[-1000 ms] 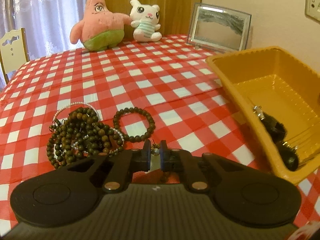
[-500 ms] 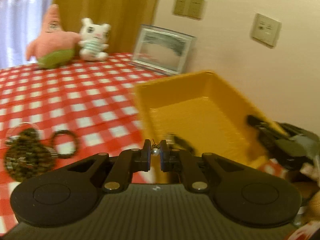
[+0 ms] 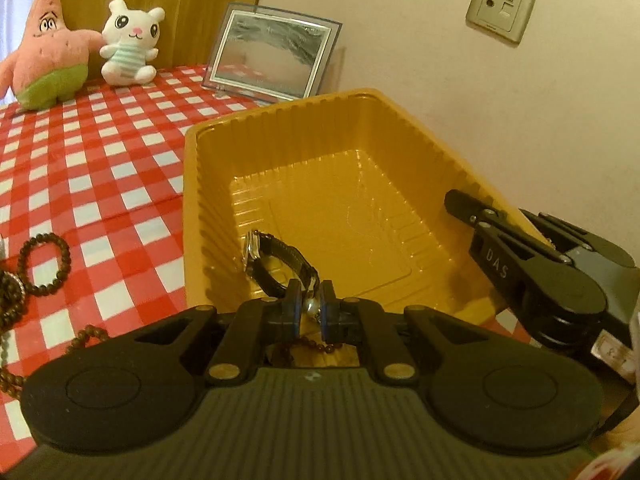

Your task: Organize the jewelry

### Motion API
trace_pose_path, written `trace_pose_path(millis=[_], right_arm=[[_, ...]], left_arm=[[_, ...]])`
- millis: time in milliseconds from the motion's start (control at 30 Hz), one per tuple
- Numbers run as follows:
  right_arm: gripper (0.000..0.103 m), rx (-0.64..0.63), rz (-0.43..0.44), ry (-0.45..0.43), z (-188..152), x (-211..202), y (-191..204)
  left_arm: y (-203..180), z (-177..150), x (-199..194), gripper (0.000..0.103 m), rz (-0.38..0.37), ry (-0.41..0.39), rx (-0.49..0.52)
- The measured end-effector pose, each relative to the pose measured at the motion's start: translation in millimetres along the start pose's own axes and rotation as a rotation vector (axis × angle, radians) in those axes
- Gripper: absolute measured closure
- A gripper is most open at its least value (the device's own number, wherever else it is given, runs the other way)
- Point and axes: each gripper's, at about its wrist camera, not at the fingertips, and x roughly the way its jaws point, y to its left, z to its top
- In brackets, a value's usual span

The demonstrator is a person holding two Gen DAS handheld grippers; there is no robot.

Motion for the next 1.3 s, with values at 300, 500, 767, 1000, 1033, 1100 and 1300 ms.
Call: trace_pose_path(millis=[300, 500, 767, 1000, 1033, 1100, 1300], right_arm=[[0.098, -0.004, -0.009, 0.005, -2, 2, -1], [0.098, -0.002, -0.012, 0.001, -2, 3, -1], [0.098, 0.0, -0.034, 0.0, -3, 4, -3], [0.098, 0.001, -0.042, -0.002, -2, 6, -3], [0.098, 0.001, -0.042, -0.002, -2, 6, -3], [0.098, 0.002, -0.042, 0.0, -2, 6, -4], [0.098, -0.001, -0.042, 0.0, -1, 6, -3]], left_arm=[[9, -3, -24, 0.091, -0.003, -0.061, -0.033], [34, -11, -57, 0.09, 0.11, -0.126, -0.03], [84, -22, -59, 0.09, 0.278, -0.09, -0.026], [107, -17, -36, 0.09, 0.328, -0.055, 0.039], [111, -15, -32, 0.09, 0.329, -0.051, 0.045], [117, -12, -23, 0.089, 0.324, -0.045, 0.057], [129, -5, 1, 0.089, 0.338, -0.017, 0.069]])
